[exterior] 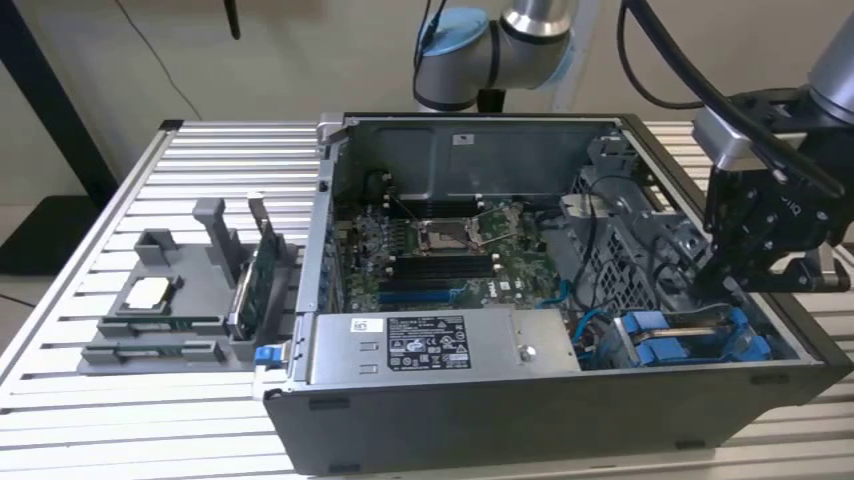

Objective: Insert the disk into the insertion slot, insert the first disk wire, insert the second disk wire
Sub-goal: 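Insert the first disk wire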

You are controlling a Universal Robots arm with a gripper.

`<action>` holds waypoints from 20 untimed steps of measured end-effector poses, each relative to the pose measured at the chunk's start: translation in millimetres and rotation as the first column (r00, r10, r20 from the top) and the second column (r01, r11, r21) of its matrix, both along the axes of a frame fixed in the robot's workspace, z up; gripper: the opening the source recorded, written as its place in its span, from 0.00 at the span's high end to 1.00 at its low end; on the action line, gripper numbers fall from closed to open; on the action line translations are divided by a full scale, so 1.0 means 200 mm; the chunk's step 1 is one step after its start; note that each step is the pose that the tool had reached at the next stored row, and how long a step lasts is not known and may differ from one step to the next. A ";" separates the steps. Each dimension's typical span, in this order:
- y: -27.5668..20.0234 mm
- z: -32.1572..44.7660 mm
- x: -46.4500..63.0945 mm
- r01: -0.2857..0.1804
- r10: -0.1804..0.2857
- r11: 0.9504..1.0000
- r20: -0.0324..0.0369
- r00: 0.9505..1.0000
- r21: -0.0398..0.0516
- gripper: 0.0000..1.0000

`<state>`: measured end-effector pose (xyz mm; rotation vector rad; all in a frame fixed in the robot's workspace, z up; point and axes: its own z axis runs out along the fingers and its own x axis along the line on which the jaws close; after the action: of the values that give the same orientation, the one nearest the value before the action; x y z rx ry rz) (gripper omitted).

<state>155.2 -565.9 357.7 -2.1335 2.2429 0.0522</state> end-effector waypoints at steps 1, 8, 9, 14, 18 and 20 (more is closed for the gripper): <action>-0.003 -0.003 0.01 0.000 0.000 1.000 0.000 1.000 0.000 0.81; -0.022 -0.023 0.04 0.000 0.000 1.000 -0.014 1.000 0.000 0.81; -0.023 -0.026 0.04 0.000 0.000 1.000 -0.014 1.000 0.000 0.81; -0.025 -0.047 0.04 0.000 0.000 1.000 -0.014 1.000 0.000 0.81; -0.025 -0.062 0.04 0.000 0.000 1.000 -0.014 1.000 0.000 0.81; -0.025 -0.069 0.04 0.000 0.000 1.000 -0.014 1.000 0.000 0.81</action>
<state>162.9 -570.9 343.9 -2.1399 2.2507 0.0669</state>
